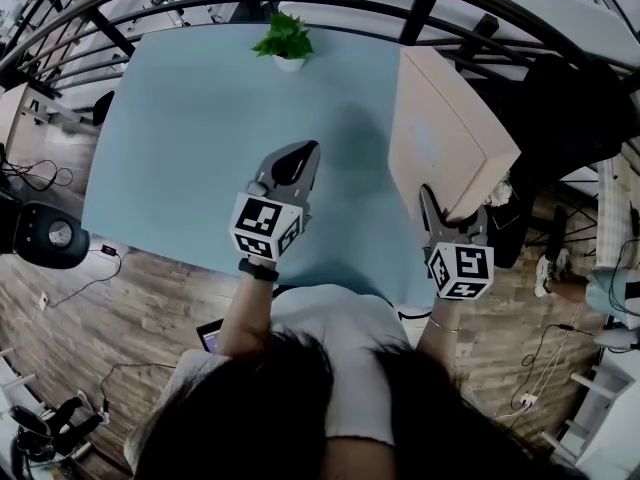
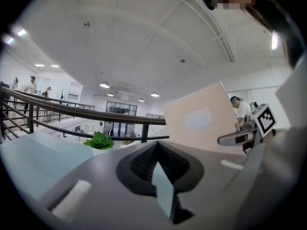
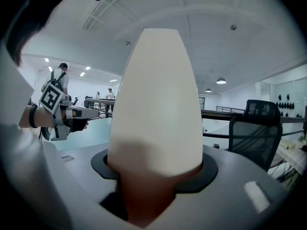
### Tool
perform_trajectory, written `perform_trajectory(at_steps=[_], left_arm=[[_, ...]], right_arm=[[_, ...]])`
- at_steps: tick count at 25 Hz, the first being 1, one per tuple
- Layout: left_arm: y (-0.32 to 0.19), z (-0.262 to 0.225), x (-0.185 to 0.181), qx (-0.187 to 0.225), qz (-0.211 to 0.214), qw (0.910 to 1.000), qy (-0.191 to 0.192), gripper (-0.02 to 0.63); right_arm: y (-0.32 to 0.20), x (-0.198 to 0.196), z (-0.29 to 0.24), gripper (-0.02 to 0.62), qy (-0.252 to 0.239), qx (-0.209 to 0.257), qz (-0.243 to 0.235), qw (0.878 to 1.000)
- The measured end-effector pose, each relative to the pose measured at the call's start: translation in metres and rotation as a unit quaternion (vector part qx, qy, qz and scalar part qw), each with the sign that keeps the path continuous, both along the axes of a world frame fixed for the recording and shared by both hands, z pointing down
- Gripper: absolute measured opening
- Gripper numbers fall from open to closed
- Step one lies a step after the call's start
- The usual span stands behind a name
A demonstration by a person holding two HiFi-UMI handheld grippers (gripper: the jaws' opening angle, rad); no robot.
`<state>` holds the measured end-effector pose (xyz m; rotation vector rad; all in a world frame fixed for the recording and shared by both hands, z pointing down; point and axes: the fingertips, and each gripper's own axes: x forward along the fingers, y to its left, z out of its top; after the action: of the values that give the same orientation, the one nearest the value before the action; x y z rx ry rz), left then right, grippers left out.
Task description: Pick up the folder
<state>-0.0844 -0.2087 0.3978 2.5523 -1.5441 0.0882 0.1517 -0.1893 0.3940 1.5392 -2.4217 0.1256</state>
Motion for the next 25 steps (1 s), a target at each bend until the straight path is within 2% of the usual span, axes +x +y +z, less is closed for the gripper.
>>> perform_trajectory(at_steps=[25], left_arm=[[0.0043, 0.0008, 0.0003, 0.000, 0.004, 1.0000, -0.002, 0.058]], right_arm=[[0.0065, 0.0022, 0.0057, 0.275, -0.001, -0.007, 0.009, 1.000]])
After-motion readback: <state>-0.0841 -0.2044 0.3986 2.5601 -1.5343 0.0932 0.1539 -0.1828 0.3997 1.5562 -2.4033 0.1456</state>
